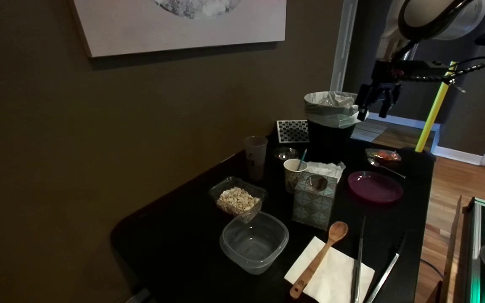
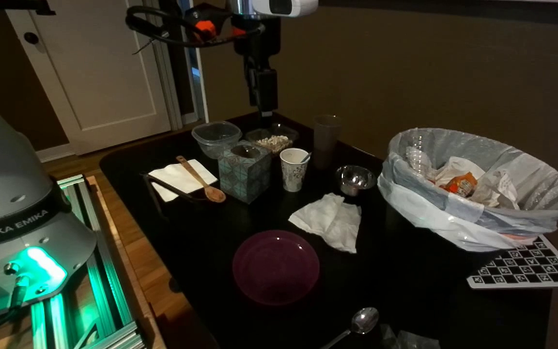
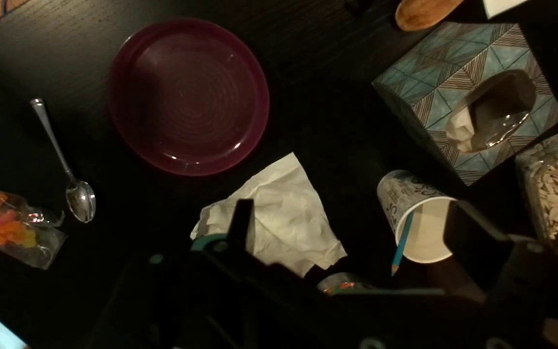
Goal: Pick up the blue pencil from the white paper cup and put it on the table
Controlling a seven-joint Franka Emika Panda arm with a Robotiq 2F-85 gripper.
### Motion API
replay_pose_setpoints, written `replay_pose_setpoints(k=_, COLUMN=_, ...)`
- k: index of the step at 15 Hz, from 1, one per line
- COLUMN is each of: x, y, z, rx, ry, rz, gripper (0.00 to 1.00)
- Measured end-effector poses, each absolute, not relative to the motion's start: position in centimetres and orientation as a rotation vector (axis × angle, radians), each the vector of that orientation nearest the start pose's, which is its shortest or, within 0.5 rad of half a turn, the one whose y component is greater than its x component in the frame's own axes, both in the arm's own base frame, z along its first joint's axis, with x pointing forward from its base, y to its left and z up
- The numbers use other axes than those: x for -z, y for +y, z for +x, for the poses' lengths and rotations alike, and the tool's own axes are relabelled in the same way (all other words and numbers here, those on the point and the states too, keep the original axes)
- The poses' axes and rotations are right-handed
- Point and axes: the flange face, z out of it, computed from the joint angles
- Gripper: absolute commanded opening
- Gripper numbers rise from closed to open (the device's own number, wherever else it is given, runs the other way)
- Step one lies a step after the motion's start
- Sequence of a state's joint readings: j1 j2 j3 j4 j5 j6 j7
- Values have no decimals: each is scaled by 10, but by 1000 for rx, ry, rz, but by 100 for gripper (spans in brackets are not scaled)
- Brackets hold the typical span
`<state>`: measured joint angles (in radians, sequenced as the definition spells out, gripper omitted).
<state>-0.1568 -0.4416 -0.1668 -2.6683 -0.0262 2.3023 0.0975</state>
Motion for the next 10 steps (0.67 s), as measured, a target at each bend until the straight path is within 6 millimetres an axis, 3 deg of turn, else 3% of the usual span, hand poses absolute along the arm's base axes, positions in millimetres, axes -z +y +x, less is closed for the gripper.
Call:
replay_pose_setpoints(k=5, x=-381, y=-125, z=371, rx=114, ry=636, rz=-3022, gripper=100)
replay_pose_setpoints(k=10, x=-354, y=-154, z=387, rx=152, ry=929, rz=-2832, gripper=100)
